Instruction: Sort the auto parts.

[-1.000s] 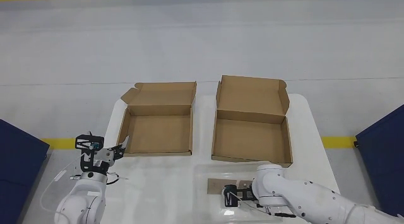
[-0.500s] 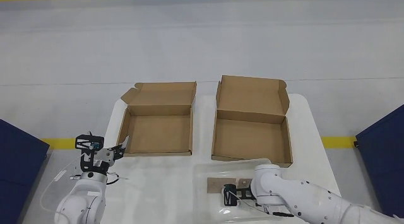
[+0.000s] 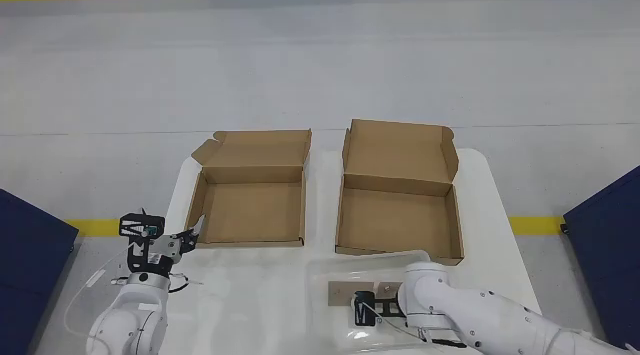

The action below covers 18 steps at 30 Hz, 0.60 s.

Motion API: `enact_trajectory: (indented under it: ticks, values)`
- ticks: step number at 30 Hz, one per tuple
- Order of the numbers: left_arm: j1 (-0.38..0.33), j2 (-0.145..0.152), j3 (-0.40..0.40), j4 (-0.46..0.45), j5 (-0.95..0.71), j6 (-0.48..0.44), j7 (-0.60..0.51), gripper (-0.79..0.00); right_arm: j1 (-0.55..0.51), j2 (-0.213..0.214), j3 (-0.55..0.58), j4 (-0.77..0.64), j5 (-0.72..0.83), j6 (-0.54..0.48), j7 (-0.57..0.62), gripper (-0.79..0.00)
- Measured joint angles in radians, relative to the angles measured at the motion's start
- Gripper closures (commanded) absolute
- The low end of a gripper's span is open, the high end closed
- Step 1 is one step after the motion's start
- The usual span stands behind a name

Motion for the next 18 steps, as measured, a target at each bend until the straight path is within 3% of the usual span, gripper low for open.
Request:
enact_trajectory:
  ticks: [7,18]
  values:
    - [0.0,0.0,0.0,0.0,0.0,0.0,0.0,-0.785,-0.029,0.024,0.052,-0.06,0.01,-0.002,-0.004,0.0]
    - [0.0,0.0,0.0,0.0,0.0,0.0,0.0,-0.785,-0.108,0.094,0.223,-0.162,0.106,-0.056,-0.12,0.0]
